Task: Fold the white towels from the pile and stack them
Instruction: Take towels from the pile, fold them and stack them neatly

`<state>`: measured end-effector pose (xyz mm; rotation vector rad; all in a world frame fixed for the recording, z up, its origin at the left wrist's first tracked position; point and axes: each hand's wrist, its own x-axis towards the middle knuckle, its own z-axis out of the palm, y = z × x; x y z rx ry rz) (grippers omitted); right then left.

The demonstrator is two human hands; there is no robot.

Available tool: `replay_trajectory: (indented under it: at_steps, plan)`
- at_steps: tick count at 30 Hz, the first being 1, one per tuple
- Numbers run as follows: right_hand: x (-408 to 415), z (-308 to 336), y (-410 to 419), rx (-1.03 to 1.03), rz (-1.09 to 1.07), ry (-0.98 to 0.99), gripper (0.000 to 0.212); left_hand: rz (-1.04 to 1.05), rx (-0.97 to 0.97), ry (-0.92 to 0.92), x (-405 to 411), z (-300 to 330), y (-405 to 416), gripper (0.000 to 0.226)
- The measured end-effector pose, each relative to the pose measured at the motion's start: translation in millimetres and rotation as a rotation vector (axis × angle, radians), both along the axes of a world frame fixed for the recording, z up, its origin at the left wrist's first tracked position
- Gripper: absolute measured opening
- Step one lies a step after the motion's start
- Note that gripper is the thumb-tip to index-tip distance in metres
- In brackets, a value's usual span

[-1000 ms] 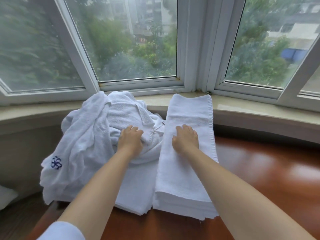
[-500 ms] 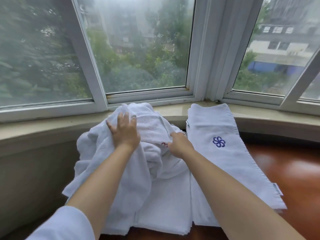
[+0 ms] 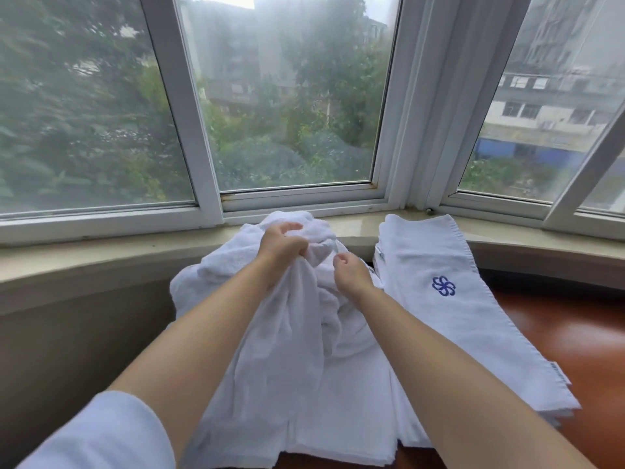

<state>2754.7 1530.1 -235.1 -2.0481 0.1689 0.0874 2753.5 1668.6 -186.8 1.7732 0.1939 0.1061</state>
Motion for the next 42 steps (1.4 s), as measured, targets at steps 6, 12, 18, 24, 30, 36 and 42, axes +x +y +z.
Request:
replay_trajectory:
  at_steps: [6, 12, 18, 24, 30, 36, 42]
  plan:
    - [-28, 12, -21, 0.123, 0.287, 0.168, 0.051, -0.211, -0.31, 0.0, -35, 17, -20, 0.026]
    - [-55, 29, -48, 0.406, 0.336, 0.412, 0.031, -0.033, -0.632, -0.001, -40, 44, -48, 0.025]
    - [-69, 37, -95, 0.659, 0.327, 0.351, 0.055, 0.037, -0.28, -0.025, -49, 32, -70, 0.009]
    - [-87, 36, -122, 0.723, 0.32, 0.251, 0.051, -0.103, -0.304, 0.193, -86, 19, -94, 0.029]
    - [-95, 50, -157, 1.002, 0.336, 0.252, 0.02, -0.342, -0.215, 0.564, -144, 1, -98, 0.045]
    - [-111, 48, -178, 0.977, 0.389, 0.282, 0.034, -0.092, -0.364, 0.318, -150, 33, -123, 0.034]
    - [-112, 64, -196, 1.08, 0.407, 0.25, 0.04, -0.04, -0.516, -0.009, -134, 67, -173, 0.042]
